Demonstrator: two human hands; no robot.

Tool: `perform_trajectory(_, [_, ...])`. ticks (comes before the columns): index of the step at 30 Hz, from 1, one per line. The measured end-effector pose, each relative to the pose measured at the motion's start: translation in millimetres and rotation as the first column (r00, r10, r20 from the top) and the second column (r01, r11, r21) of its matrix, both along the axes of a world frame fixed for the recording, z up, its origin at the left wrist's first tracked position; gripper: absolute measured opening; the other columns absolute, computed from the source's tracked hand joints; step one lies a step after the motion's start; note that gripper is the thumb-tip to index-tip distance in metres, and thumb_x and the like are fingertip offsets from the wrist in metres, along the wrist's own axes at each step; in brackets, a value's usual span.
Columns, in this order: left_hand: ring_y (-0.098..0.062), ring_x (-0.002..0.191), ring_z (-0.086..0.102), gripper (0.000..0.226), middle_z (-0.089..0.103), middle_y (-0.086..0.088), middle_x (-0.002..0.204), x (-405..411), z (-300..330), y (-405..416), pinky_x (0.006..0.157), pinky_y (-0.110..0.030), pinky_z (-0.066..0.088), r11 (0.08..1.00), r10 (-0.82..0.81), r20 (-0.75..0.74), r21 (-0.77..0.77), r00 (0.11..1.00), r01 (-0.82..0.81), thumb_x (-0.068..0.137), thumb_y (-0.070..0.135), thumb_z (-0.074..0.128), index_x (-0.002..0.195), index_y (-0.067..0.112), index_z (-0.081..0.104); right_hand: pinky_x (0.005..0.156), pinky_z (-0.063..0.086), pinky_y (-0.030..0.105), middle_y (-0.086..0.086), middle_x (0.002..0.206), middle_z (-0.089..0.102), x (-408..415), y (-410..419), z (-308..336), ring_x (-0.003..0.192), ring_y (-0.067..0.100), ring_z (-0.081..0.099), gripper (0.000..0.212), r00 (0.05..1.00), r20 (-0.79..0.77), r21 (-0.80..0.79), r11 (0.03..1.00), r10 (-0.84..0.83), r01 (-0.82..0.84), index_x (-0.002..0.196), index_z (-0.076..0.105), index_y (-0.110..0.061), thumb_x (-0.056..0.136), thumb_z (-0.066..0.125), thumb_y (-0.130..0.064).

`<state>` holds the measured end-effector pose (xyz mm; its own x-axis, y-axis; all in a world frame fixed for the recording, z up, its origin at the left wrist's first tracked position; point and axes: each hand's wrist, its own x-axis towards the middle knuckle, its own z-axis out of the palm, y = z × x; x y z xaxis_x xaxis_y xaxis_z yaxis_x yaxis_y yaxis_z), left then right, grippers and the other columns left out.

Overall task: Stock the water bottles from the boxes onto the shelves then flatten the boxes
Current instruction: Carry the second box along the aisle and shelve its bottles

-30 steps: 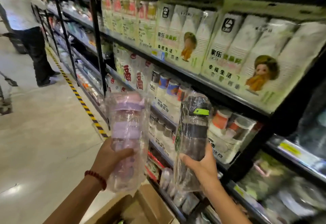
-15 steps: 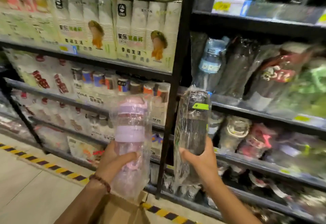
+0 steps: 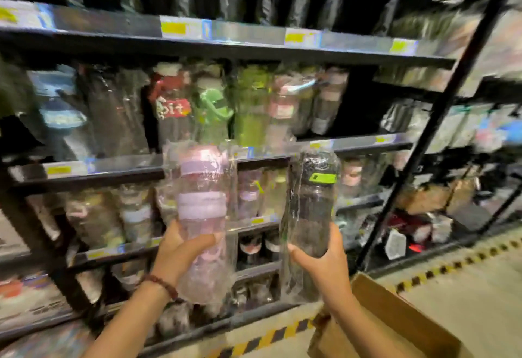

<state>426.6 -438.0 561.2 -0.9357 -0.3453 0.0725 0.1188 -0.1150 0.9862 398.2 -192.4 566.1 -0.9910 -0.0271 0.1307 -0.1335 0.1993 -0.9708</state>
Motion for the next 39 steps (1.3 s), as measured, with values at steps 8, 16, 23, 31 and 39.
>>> perform_trajectory(8, [-0.014,0.076,0.068,0.085,0.072,-0.006,0.094,-89.1,0.0,177.0,0.059,-0.023,0.053,0.98,-0.196,-0.01,0.043,0.981,0.196,0.03,0.032,0.079,0.108,0.008,0.056,0.1,0.043,0.036,-0.018,0.122,0.05,-27.5,168.8,-18.8,0.116,0.012,0.049,0.084,0.964,-0.007,-0.015,0.964,-0.267,0.267,0.131,0.032,-0.036,0.065,0.085,-0.035])
perform_trajectory(16, [-0.029,0.095,0.065,0.097,0.066,-0.013,0.106,-151.7,-6.8,243.5,0.075,-0.039,0.052,0.965,-0.261,0.078,0.023,0.962,0.26,0.03,0.035,0.08,0.119,0.009,0.051,0.099,0.045,0.039,-0.018,0.117,0.051,-75.1,228.8,-26.6,0.111,0.011,0.052,0.086,0.943,0.02,0.005,0.943,-0.332,0.332,0.134,0.032,-0.033,0.066,0.084,-0.025])
perform_trajectory(23, [-0.017,0.081,0.069,0.073,0.071,-0.001,0.088,-235.6,10.7,261.0,0.071,-0.034,0.055,0.976,-0.21,0.016,0.061,0.977,0.209,0.031,0.034,0.077,0.1,0.021,0.058,0.103,0.04,0.034,-0.022,0.116,0.048,-172.6,236.5,-20.7,0.11,0.007,0.049,0.081,0.955,0.044,0.02,0.956,-0.293,0.293,0.128,0.032,-0.033,0.067,0.084,-0.027])
perform_trajectory(31, [-0.023,0.086,0.068,0.076,0.071,-0.006,0.095,-337.3,40.7,248.9,0.073,-0.037,0.055,0.988,-0.12,-0.003,0.094,0.993,0.12,0.032,0.036,0.078,0.103,0.019,0.06,0.093,0.035,0.022,-0.037,0.108,0.037,-307.7,219.0,21.3,0.097,-0.011,0.045,0.076,0.995,-0.012,0.003,0.995,-0.1,0.1,0.124,0.029,-0.04,0.071,0.082,-0.025])
perform_trajectory(39, [-0.018,0.086,0.07,0.087,0.072,-0.005,0.097,-384.9,64.8,229.2,0.065,-0.026,0.056,0.997,-0.075,-0.053,0.027,0.996,0.077,0.028,0.033,0.083,0.11,0.018,0.058,0.095,0.048,0.033,-0.016,0.114,0.06,-392.4,190.5,40.9,0.104,0.002,0.059,0.069,0.994,0.009,-0.041,0.993,0.113,-0.112,0.112,0.045,-0.041,0.059,0.086,-0.028])
